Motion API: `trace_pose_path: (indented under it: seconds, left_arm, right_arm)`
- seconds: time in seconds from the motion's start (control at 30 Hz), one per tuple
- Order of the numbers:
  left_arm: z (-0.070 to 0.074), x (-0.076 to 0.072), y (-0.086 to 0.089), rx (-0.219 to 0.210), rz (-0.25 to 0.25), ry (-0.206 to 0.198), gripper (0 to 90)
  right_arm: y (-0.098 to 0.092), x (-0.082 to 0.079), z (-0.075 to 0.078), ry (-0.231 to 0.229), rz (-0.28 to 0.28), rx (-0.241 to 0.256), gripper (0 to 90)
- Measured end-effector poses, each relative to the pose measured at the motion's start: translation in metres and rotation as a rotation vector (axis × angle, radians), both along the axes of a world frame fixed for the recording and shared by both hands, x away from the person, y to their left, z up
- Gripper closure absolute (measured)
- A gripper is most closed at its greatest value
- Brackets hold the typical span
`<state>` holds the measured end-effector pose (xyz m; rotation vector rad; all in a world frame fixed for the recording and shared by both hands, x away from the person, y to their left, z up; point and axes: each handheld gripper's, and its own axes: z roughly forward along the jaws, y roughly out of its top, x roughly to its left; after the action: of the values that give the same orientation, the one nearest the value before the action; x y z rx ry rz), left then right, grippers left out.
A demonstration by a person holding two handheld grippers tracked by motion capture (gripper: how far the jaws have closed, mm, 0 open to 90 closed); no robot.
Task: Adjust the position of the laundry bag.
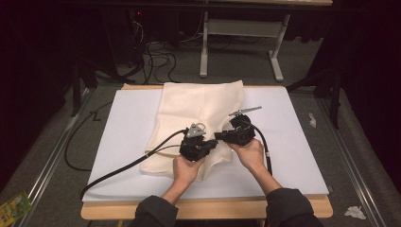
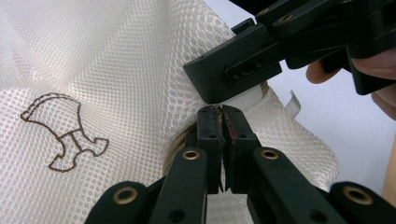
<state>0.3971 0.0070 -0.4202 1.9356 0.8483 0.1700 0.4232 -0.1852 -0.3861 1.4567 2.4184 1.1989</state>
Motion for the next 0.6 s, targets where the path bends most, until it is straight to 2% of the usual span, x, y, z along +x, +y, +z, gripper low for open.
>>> trace_pose_path:
  seconds: [0.1, 0.23, 0.3, 0.37, 0.47, 0.6]
  left_arm:
    - [0.0004, 0.0006, 0.0003, -0.005, 0.0, 0.006, 87.3]
    - [-0.0002, 0.0007, -0.0003, -0.004, 0.005, 0.003, 87.3]
    - [-0.0011, 0.0004, -0.0009, -0.006, 0.002, 0.012, 87.3]
    - [-0.0014, 0.0008, -0.001, -0.009, 0.001, 0.016, 87.3]
    - [-0.0015, 0.0011, -0.0002, 0.003, -0.002, 0.011, 87.4]
    - [-0.0009, 0.0006, 0.0003, 0.004, -0.01, 0.014, 87.4]
  right_arm:
    - [-0.0024, -0.0015, 0.0006, -0.006, -0.007, -0.002, 71.2]
    - [-0.0039, -0.0021, 0.0002, -0.001, -0.004, 0.001, 71.9]
    - [-0.004, -0.0018, -0.0005, 0.005, -0.002, -0.002, 73.8]
    - [-0.0038, -0.002, -0.0005, 0.006, -0.001, -0.006, 79.8]
    - [-0.0014, -0.003, 0.0003, 0.005, 0.009, -0.022, 84.9]
    - [-0.0015, -0.0033, 0.001, 0.004, 0.021, -0.038, 86.1]
